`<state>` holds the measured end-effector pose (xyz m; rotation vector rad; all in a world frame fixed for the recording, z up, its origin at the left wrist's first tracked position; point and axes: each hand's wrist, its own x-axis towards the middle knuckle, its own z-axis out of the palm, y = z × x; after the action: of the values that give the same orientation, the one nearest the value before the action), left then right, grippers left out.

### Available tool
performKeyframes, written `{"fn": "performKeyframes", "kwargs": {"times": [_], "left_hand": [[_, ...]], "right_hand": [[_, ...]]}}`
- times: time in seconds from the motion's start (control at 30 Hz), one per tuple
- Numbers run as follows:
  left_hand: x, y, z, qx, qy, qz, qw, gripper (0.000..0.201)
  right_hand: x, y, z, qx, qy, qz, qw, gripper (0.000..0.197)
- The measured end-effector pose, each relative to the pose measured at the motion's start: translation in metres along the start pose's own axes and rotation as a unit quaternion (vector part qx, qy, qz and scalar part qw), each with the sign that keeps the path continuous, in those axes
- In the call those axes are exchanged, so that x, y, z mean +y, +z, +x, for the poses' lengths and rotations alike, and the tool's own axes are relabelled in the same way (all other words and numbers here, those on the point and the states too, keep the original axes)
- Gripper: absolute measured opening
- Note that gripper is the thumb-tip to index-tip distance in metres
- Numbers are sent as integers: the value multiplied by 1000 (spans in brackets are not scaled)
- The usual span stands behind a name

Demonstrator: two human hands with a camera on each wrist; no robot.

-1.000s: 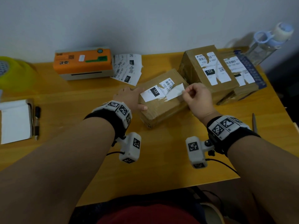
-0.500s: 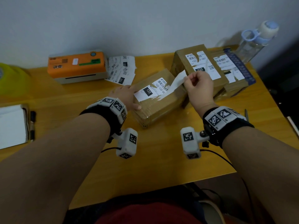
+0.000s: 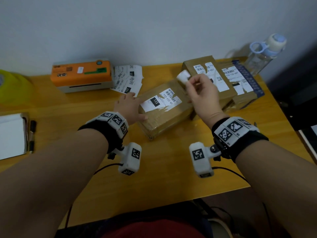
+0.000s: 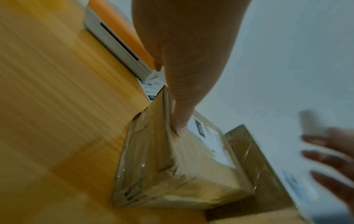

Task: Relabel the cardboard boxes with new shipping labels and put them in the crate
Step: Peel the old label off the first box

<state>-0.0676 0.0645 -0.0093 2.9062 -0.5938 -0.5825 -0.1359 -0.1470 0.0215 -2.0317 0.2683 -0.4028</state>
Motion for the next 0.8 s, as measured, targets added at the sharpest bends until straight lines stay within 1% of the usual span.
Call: {"fn": "performKeyframes", "kwargs": {"times": [0.03,0.07,0.1,0.13,0.17,0.2,0.23,0.27,0.33,0.4,0.43,0.5,0.57,0.63,0.7,0.8], "left_hand": [[2,-4,-1,32,20,-41,998,55],[3,-8,-2,63,35,-117,991,43],[6,-12,-4,76,35,-222,972,37],[8,-16,-5,68,23,-337,939,39],[11,-20,-6,41,-5,-432,901,44],[11,-22,-6,7,-35,-494,869,49],[12,-24,-7,-23,-54,-526,848,51],[10,-24,-8,-44,-62,-537,840,50],[5,-22,-12,-52,-53,-537,841,39],[-4,-17,-14,-23,-42,-523,851,27],[-9,-13,-16,-2,-44,-518,854,22],[-22,-4,-22,38,-65,-508,858,15],[-36,9,-28,69,-106,-491,862,14],[-51,24,-31,62,-152,-468,868,17],[-64,38,-30,31,-184,-445,876,23],[-70,51,-25,9,-195,-409,891,23]], "right_hand": [[1,4,-1,-35,-3,-18,999,14],[3,8,-2,-63,-8,-34,997,11],[4,14,-3,-84,-16,-48,995,7],[5,19,-5,-100,-31,-58,993,6],[6,26,-6,-114,-46,-66,990,6],[6,32,-7,-131,-60,-70,987,7],[5,38,-9,-150,-71,-74,983,9],[4,44,-12,-172,-83,-75,979,10],[2,54,-17,-207,-108,-78,969,9],[0,63,-21,-230,-121,-89,962,3],[-1,66,-22,-238,-114,-97,960,4],[0,72,-22,-250,-97,-110,957,13],[2,75,-19,-252,-93,-137,953,18],[8,78,-15,-235,-94,-180,951,19],[16,82,-12,-215,-102,-233,943,20],[25,89,-10,-203,-112,-293,928,23]]}}
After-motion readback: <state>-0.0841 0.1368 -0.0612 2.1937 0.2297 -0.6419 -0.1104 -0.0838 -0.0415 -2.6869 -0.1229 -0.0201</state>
